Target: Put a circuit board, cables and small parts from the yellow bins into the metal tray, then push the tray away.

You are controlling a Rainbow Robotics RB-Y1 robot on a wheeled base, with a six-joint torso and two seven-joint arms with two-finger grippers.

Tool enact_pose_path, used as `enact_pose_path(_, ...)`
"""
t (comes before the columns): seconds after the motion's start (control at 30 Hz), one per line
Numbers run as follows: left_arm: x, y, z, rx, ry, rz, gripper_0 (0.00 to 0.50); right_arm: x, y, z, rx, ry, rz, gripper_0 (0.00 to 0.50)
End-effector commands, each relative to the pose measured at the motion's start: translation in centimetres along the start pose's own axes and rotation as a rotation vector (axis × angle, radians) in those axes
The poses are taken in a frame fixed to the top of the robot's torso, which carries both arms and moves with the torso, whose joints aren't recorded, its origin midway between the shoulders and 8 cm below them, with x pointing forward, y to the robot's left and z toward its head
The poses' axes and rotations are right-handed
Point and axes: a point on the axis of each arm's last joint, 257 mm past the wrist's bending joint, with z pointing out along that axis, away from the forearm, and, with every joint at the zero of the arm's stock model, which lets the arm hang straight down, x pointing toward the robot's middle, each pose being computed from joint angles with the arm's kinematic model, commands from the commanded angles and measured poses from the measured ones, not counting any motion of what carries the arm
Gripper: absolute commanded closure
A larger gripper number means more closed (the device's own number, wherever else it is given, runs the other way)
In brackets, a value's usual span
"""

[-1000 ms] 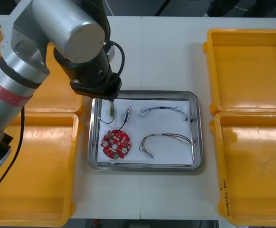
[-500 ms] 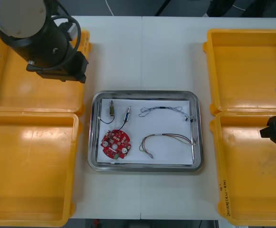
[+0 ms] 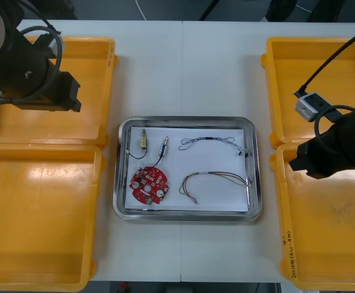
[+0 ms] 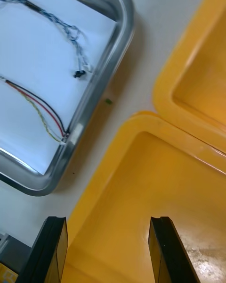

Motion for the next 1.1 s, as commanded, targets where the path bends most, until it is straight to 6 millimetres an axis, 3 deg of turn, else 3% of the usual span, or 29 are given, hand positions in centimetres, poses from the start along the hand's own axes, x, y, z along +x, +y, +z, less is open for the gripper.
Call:
enact_pose_path(0.03,1.3,3.1,-1.4,-0.046,-0.029,0.066,0.0,-1.8,2.6,-0.4,0.015,0.003,-0.113,0.0)
enact_pose_path(0.3,3.6,5.8,-2.0,-0.079,-0.027,0.051,0.0,-2.5,6.8,1.0,-0.008,0.045,-0.284,0.0)
enact_pose_path(0.57,5.7,9.0,-3.0,-0.109,-0.021,0.024,0.0,-4.9,11.8,2.3,0.008,0.016,-0.517,0.0)
enact_pose_path(0.67,6.4,10.0,-3.2,-0.112,-0.014,0.005,0.0,-5.7,12.7,3.1,0.037,0.009,-0.602,0.0)
enact_pose_path(1.1,8.2,12.5,-3.6,-0.129,-0.004,-0.02,0.0,-5.3,16.9,6.7,0.027,0.009,-0.91,0.0)
